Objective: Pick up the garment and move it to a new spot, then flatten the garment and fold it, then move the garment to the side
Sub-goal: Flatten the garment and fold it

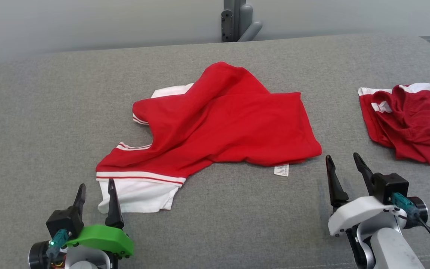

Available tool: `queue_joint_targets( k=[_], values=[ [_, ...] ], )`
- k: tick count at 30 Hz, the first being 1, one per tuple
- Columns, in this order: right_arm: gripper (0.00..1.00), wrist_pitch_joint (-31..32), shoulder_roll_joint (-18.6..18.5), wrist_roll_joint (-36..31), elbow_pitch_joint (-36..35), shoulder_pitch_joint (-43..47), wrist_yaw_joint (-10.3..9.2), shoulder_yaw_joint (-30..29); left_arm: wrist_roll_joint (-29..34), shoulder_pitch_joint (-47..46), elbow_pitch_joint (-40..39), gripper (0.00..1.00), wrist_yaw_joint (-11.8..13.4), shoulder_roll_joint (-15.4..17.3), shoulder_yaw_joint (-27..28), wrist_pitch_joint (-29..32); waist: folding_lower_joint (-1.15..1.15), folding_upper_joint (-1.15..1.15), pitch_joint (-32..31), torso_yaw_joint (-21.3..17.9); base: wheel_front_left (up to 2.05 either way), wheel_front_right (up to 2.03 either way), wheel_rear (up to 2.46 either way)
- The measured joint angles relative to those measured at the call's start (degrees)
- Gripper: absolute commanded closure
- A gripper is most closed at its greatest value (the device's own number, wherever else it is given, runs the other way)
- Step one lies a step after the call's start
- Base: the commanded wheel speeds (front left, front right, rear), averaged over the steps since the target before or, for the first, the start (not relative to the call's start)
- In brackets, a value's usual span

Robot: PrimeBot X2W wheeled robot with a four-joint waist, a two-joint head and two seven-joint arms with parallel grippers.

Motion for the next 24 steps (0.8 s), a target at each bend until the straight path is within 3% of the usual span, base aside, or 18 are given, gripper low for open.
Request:
queue_joint_targets(
  k=[6, 15, 16, 17, 18, 20, 24],
  values=[
    [0.00, 1.9, -0.5, 1.2, 9.3, -6.4, 0.01, -0.3, 1.3, -0.2, -3.4, 0.00, -0.3, -1.5, -1.0, -0.1, 0.00, 0.00, 1.3, 2.8, 0.00, 0.00, 0.00],
    [0.00, 3.7, -2.1, 8.8, 20.9, -13.2, 0.00, 1.4, 2.3, -0.1, -4.2, 0.00, -0.8, -2.6, -1.1, -0.1, 0.00, 0.00, 3.1, 6.8, 0.00, 0.00, 0.00],
    [0.14, 3.8, -2.4, 9.7, 21.4, -13.7, 0.01, 2.1, 2.4, -0.1, -4.2, 0.00, -0.8, -2.7, -1.1, -0.1, 0.00, 0.00, 3.2, 7.1, 0.00, 0.00, 0.00],
    [0.54, 4.0, -2.7, 10.4, 21.9, -14.2, 0.00, 2.8, 2.6, -0.1, -4.2, 0.00, -0.8, -2.8, -1.1, -0.1, 0.00, 0.00, 3.4, 7.4, 0.00, 0.00, 0.00],
    [0.74, 4.3, -3.1, 11.2, 22.2, -14.7, 0.00, 3.5, 2.7, -0.1, -4.2, 0.00, -0.8, -2.9, -1.0, -0.1, 0.00, 0.00, 3.5, 7.6, 0.00, 0.00, 0.00],
    [1.00, 4.3, -4.2, 12.4, 22.4, -15.8, 0.00, 5.0, 2.8, -0.1, -4.2, 0.00, -0.8, -3.1, -1.0, -0.1, 0.00, 0.00, 3.8, 8.0, 0.00, 0.00, 0.00],
    [1.00, 4.5, -7.0, 13.6, 22.3, -19.5, 0.00, 7.9, 2.9, -0.1, -4.4, 0.00, -1.0, -3.4, -1.1, -0.1, 0.00, 0.00, 4.4, 8.7, 0.00, 0.00, 0.00]
  ],
)
